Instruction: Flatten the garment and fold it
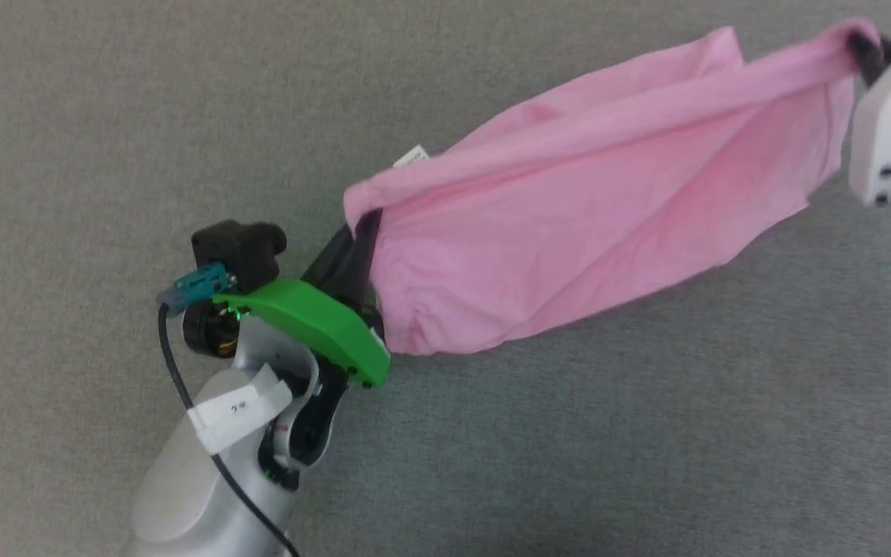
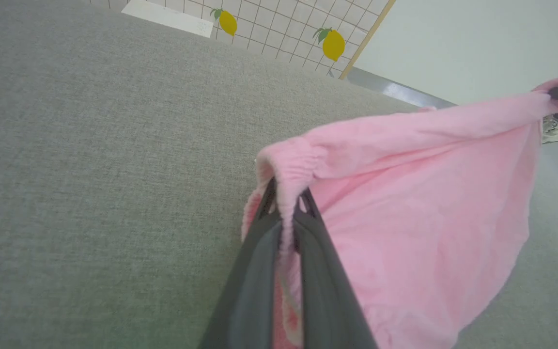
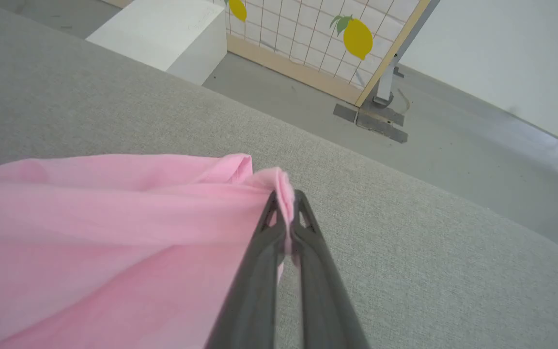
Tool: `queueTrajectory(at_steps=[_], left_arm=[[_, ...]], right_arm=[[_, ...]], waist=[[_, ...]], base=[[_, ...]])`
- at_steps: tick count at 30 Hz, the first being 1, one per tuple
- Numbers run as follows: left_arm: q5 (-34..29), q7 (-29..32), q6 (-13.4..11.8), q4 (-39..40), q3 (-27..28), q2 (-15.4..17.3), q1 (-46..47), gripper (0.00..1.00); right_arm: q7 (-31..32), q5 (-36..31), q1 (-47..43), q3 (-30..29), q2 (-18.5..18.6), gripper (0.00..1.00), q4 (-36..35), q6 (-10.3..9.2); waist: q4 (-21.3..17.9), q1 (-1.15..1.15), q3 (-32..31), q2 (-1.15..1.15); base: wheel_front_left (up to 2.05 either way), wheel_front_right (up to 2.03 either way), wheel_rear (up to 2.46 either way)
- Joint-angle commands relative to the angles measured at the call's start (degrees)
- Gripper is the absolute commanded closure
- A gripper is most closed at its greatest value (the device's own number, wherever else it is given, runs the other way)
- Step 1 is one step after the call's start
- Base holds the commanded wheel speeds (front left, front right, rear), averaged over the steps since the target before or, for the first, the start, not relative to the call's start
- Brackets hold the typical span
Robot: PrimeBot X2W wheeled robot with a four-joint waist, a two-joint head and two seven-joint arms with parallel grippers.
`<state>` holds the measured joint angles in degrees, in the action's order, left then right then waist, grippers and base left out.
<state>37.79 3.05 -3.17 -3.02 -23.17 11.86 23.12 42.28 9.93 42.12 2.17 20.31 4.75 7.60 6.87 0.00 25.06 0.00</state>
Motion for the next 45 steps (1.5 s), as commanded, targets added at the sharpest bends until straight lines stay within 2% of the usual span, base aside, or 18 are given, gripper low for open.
queueTrajectory(at_steps=[1, 9, 11, 12, 13, 14, 15, 16, 19, 24, 32, 37, 42, 45], left_arm=[[-0.33, -1.11, -0.49, -1.12, 0.27, -0.81, 1.74, 1.0], [-0.54, -4.12, -0.76, -7.14, -0.12, -4.14, 5.33, 1.0], [-0.08, -5.04, 0.06, -8.99, -0.84, -5.24, 6.1, 0.92], [0.19, -5.21, 0.42, -9.39, -1.07, -5.51, 6.21, 0.83], [0.44, -5.26, 0.77, -9.66, -1.31, -5.71, 6.28, 0.67], [0.76, -5.32, 1.11, -9.97, -1.52, -5.93, 6.32, 0.12], [0.87, -5.42, 1.21, -10.19, -1.63, -6.04, 6.31, 0.0], [0.9, -5.58, 1.27, -10.42, -1.76, -6.1, 6.22, 0.0], [0.98, -6.2, 1.57, -10.31, -1.86, -5.87, 5.42, 0.0], [1.21, -7.5, 1.59, -8.03, -1.32, -4.27, 2.12, 0.0], [0.96, -10.28, -0.63, -2.45, 0.8, -1.35, -4.8, 0.0], [0.04, -12.45, -0.88, -0.45, 0.03, -1.07, -8.38, 0.0], [-2.29, -13.43, -0.33, -0.57, -3.24, -1.43, -10.16, 0.0], [-4.36, -13.99, -0.5, -2.48, -5.12, -1.74, -10.01, 0.0]], right_arm=[[-0.75, -0.73, 2.78, 0.56, 0.48, 1.0, 2.2, -0.11], [-0.58, -1.75, 13.7, 6.1, 1.85, 1.0, 14.12, -0.11], [1.39, -1.46, 16.66, 8.24, 2.58, 1.0, 18.43, -0.11], [2.14, -1.17, 17.19, 8.75, 2.8, 1.0, 19.42, -0.11], [2.72, -0.86, 17.57, 8.99, 2.96, 1.0, 20.22, -0.11], [3.55, -0.32, 17.86, 9.36, 3.12, 0.95, 21.18, -0.11], [4.2, 0.19, 17.9, 9.81, 3.19, 0.73, 21.76, -0.11], [4.8, 0.97, 17.78, 10.26, 3.21, 0.0, 22.28, -0.11], [4.71, 2.68, 16.88, 10.46, 3.1, 0.0, 22.29, -0.11], [0.34, 5.91, 12.66, 9.68, 3.54, 0.0, 19.91, -0.11], [-9.01, 9.23, 0.06, 4.96, 3.15, 0.0, 11.54, -0.11], [-17.43, 8.58, -9.59, -1.0, -0.25, 0.0, 5.06, -0.11], [-26.89, 6.51, -19.39, -6.4, -5.44, 0.0, -1.09, -0.11], [-31.22, 5.13, -24.27, -7.74, -8.75, 0.0, -3.65, -0.11]], waist=[[3.49, 0.0, 5.47, 0.0], [6.27, 0.0, 10.19, 0.0], [7.22, 0.0, 11.03, 0.0], [7.38, 0.0, 11.09, 0.0], [7.48, 0.0, 11.1, 0.0], [7.54, 0.0, 11.02, 0.0], [7.52, 0.0, 10.84, 0.0], [7.4, 0.0, 10.44, 0.0], [6.82, 0.0, 8.9, 0.0], [5.64, 0.0, 4.56, 0.0], [4.18, 0.0, -2.96, 0.0], [3.46, 0.0, -6.23, 0.0], [2.77, 0.0, -8.24, 0.0], [1.86, 0.0, -8.6, 0.0]], base=[[0.0, 0.0, 0.0], [0.0, 0.0, 0.0], [0.0, 0.0, 0.0], [0.0, 0.0, 0.0], [0.0, 0.0, 0.0], [0.0, 0.0, 0.0], [0.0, 0.0, 0.0], [0.0, 0.0, 0.0], [0.0, 0.0, 0.0], [0.0, 0.0, 0.0], [0.0, 0.0, 0.0], [0.0, 0.0, 0.0], [0.0, 0.0, 0.0], [0.0, 0.0, 0.0]])
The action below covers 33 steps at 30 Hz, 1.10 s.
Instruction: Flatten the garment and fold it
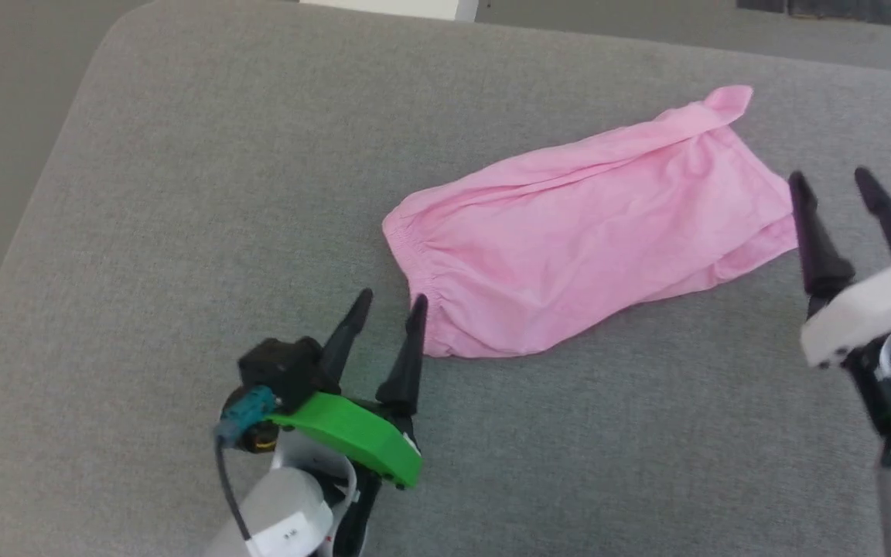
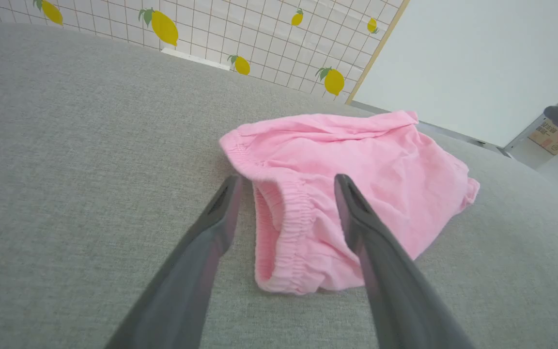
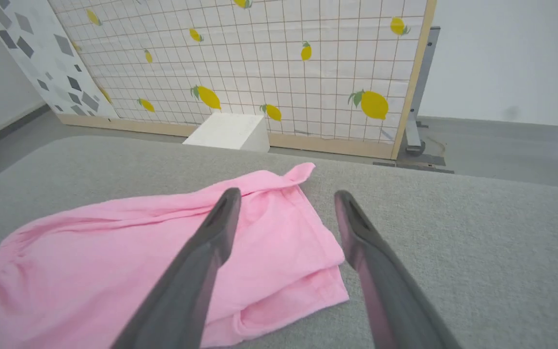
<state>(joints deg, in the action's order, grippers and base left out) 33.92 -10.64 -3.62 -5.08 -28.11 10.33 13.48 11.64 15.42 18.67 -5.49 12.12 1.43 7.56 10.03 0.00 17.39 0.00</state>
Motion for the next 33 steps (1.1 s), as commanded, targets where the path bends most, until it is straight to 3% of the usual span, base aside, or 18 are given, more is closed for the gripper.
queueTrajectory(at_steps=[1, 7, 14, 19, 21, 27, 33], left_arm=[[-1.11, -0.37, -0.15, -1.3, -0.66, -0.26, -0.17, 0.0], [-3.48, -0.1, -4.1, -8.71, -0.85, -1.36, 1.61, 0.0], [-2.94, 4.21, -8.51, -15.63, 0.11, -2.44, 3.04, 0.0], [-1.26, 9.35, -9.34, -18.12, -0.41, -3.19, 3.11, 0.0], [-0.62, 10.34, -8.74, -18.13, -0.75, -3.39, 3.12, 1.0], [0.07, 11.01, -6.76, -17.05, -1.82, -3.46, 3.48, 1.0], [-0.1, 9.94, -5.67, -15.96, -2.5, -3.74, 4.72, 1.0]], right_arm=[[-1.55, -0.65, -1.96, -0.3, -1.53, 0.0, -0.84, -0.08], [-5.71, -2.95, -6.66, -1.08, -6.08, 0.0, -1.71, -0.08], [-6.88, -3.37, -7.4, -0.34, -7.87, 0.0, -0.93, -0.08], [-6.27, -4.36, -7.2, 0.07, -8.15, 0.0, -0.66, -0.08], [-5.88, -4.78, -6.78, 0.02, -8.15, 0.0, -0.42, -0.08], [-3.6, -6.7, -2.74, -1.8, -8.36, 0.0, 3.35, -0.08], [0.17, -9.5, 6.35, -4.73, -8.66, 0.0, 12.69, -0.08]], waist=[[-1.65, 0.0, -0.95, 0.0], [-4.0, 0.0, -0.88, 0.0], [-5.91, 0.0, -0.51, 0.0], [-6.09, 0.0, -0.07, 0.0], [-5.85, 0.0, 0.2, 0.0], [-4.79, 0.0, 1.18, 0.0], [-3.21, 0.0, 2.58, 0.0]], base=[[0.0, 0.0, 0.0], [0.0, 0.0, 0.0], [0.0, 0.0, 0.0], [0.0, 0.0, 0.0], [0.0, 0.0, 0.0], [0.0, 0.0, 0.0], [0.0, 0.0, 0.0]])
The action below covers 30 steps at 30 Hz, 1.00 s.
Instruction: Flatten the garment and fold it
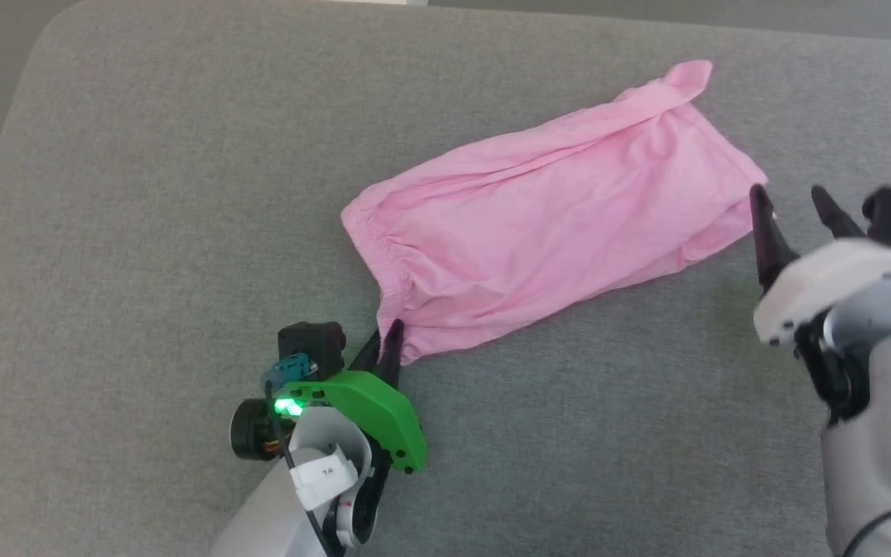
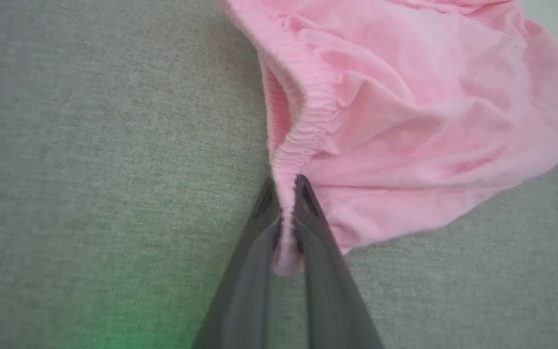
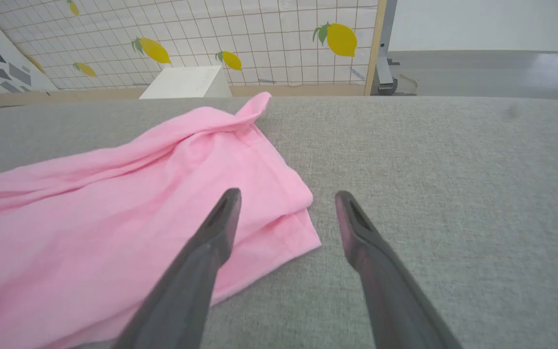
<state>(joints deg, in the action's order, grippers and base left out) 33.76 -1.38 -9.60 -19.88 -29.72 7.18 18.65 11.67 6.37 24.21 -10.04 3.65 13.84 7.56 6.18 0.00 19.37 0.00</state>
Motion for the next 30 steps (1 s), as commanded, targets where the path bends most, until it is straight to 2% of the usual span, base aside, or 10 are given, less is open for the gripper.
queueTrajectory(at_steps=[1, 7, 12, 13, 14, 15, 18, 23, 30], left_arm=[[0.0, 0.54, 0.43, -1.06, -1.04, -0.65, -0.21, 1.0], [-0.16, -0.09, 0.94, -0.76, -1.73, -1.06, 0.9, 1.0], [-0.02, -0.7, 1.15, -1.12, -1.96, -1.27, 1.26, 1.0], [0.01, -0.83, 1.14, -1.17, -1.94, -1.27, 1.28, 1.0], [0.04, -0.96, 1.13, -1.25, -1.92, -1.25, 1.3, 1.0], [0.09, -1.07, 1.12, -1.33, -1.89, -1.23, 1.29, 1.0], [0.2, -1.43, 1.06, -1.55, -1.73, -0.97, 1.2, 1.0], [-0.37, -2.97, 0.92, -0.82, -1.44, 0.15, 1.1, 1.0], [-1.11, -4.0, 1.37, 3.67, -1.05, 4.23, -1.11, 1.0]], right_arm=[[0.73, -1.22, 2.58, -1.04, -0.23, 0.0, 2.21, -0.08], [6.4, -6.9, 10.03, -5.52, -0.47, 0.0, 12.11, -0.08], [14.77, -11.45, 11.29, -5.22, -0.59, 0.0, 16.24, -0.08], [15.87, -11.57, 11.17, -5.14, -0.61, 0.41, 16.36, -0.08], [16.87, -11.56, 10.88, -4.66, -0.62, 0.78, 16.35, -0.08], [17.36, -11.53, 10.49, -4.09, -0.64, 1.0, 16.04, -0.08], [17.29, -10.87, 9.1, -2.9, -0.66, 1.0, 13.95, -0.08], [13.17, -8.97, 5.93, -3.06, -0.68, 1.0, 8.22, -0.08], [10.92, -1.76, -5.97, -3.72, -0.75, 1.0, -5.48, -0.08]], waist=[[0.98, 0.0, 0.88, 0.0], [2.56, 0.0, 2.53, 0.0], [3.18, 0.0, 2.97, 0.0], [3.18, 0.0, 3.0, 0.0], [3.15, 0.0, 2.99, 0.0], [3.09, 0.0, 2.91, 0.0], [2.56, 0.0, 2.41, 0.0], [1.65, 0.0, 0.52, 0.0], [-0.33, 0.0, -3.02, 0.0]], base=[[0.0, 0.0, 0.0], [0.0, 0.0, 0.0], [0.0, 0.0, 0.0], [0.0, 0.0, 0.0], [0.0, 0.0, 0.0], [0.0, 0.0, 0.0], [0.0, 0.0, 0.0], [0.0, 0.0, 0.0], [0.0, 0.0, 0.0]])
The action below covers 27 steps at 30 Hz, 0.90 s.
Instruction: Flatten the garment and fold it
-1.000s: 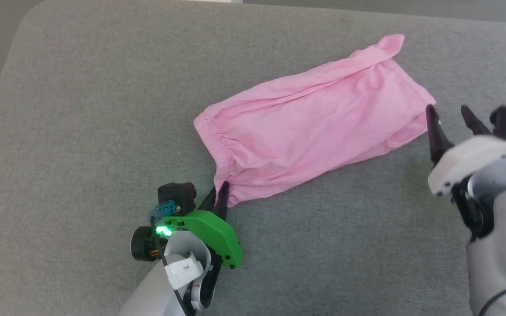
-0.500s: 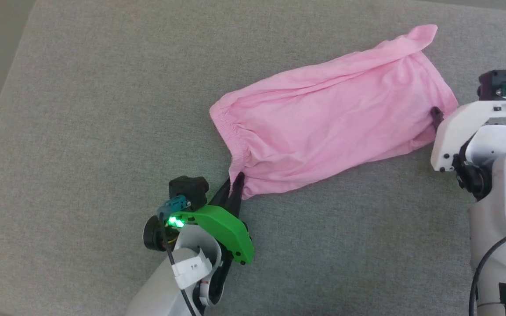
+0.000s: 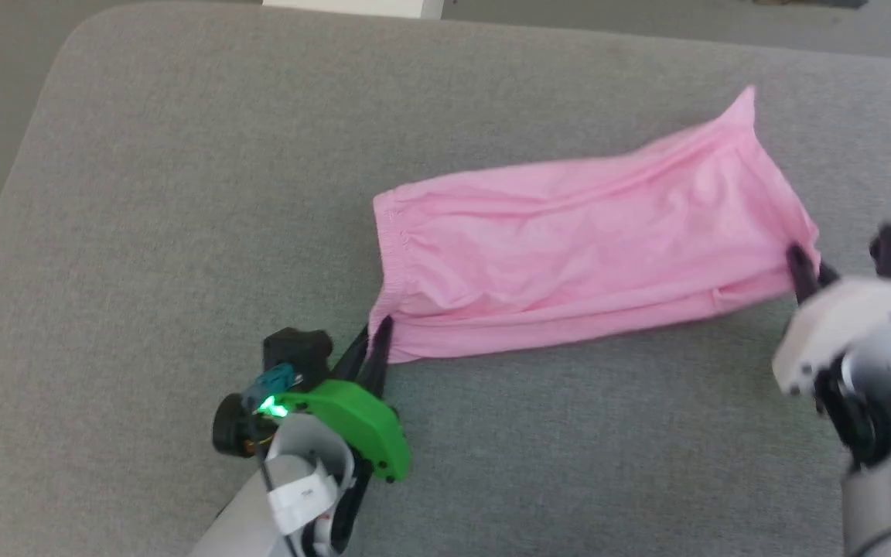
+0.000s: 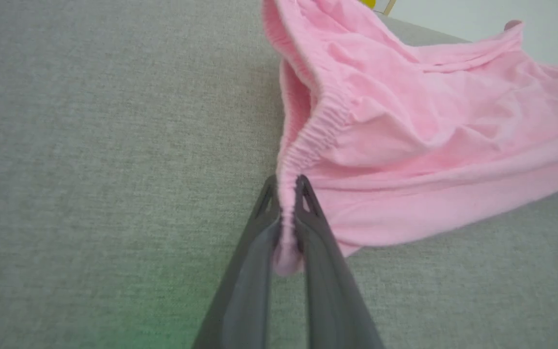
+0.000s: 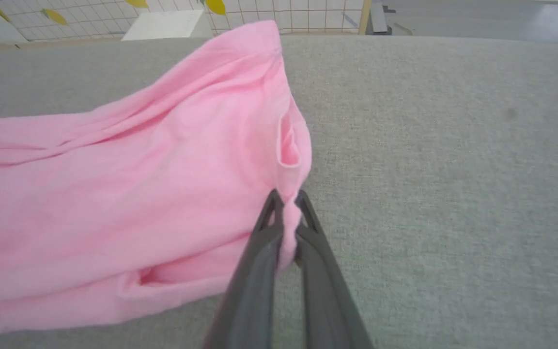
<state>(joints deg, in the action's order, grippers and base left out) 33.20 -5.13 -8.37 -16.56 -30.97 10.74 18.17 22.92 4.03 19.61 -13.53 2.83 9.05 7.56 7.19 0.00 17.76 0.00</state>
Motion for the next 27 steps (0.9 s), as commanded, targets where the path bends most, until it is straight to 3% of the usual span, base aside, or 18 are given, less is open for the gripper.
queueTrajectory(at_steps=[1, 8, 14, 15, 16, 17, 18, 24, 27], left_arm=[[-0.51, -0.12, 0.0, 1.14, 0.37, 1.22, -1.08, 1.0], [-0.05, 4.81, -1.12, 6.56, -0.12, 5.3, -5.24, 1.0], [1.53, 9.32, -1.19, 7.8, -1.74, 6.22, -8.61, 1.0], [1.75, 9.5, -1.21, 7.9, -1.79, 6.17, -8.83, 0.88], [1.83, 9.52, -1.32, 8.01, -1.81, 6.16, -9.02, 0.54], [1.88, 9.19, -1.48, 8.16, -1.68, 6.08, -9.18, 0.0], [2.09, 8.71, -1.66, 8.32, -1.43, 5.9, -9.43, 0.0], [2.7, 7.47, -1.2, 9.28, -1.45, 6.0, -10.81, 0.0], [2.32, 3.84, -1.49, 10.47, -0.1, 6.12, -11.07, 0.0]], right_arm=[[-0.36, 1.65, -3.2, -0.31, 0.07, 1.0, -2.24, -0.08], [0.36, 9.74, -15.74, 1.57, 0.06, 1.0, -10.06, -0.08], [0.98, 12.01, -20.19, 2.61, 0.06, 1.0, -7.72, -0.08], [1.15, 11.91, -20.39, 2.89, 0.06, 1.0, -7.22, -0.08], [1.12, 11.81, -20.51, 3.06, 0.06, 0.63, -6.83, -0.08], [0.98, 11.76, -20.63, 3.14, 0.06, 0.06, -6.79, -0.08], [0.78, 11.75, -20.81, 3.09, 0.05, 0.0, -6.89, -0.08], [-2.95, 9.55, -22.11, 1.62, 0.05, 0.0, -9.73, -0.08], [-5.63, 8.98, -21.87, 0.6, 0.05, 0.0, -11.48, -0.08]], waist=[[-1.65, 0.0, -1.74, 0.0], [-4.26, 0.0, -3.06, 0.0], [-5.36, 0.0, -3.28, 0.0], [-5.38, 0.0, -3.37, 0.0], [-5.38, 0.0, -3.58, 0.0], [-5.35, 0.0, -3.78, 0.0], [-5.26, 0.0, -4.16, 0.0], [-4.44, 0.0, -6.22, 0.0], [-4.37, 0.0, -6.84, 0.0]], base=[[0.0, 0.0, 0.0], [0.0, 0.0, 0.0], [0.0, 0.0, 0.0], [0.0, 0.0, 0.0], [0.0, 0.0, 0.0], [0.0, 0.0, 0.0], [0.0, 0.0, 0.0], [0.0, 0.0, 0.0], [0.0, 0.0, 0.0]])
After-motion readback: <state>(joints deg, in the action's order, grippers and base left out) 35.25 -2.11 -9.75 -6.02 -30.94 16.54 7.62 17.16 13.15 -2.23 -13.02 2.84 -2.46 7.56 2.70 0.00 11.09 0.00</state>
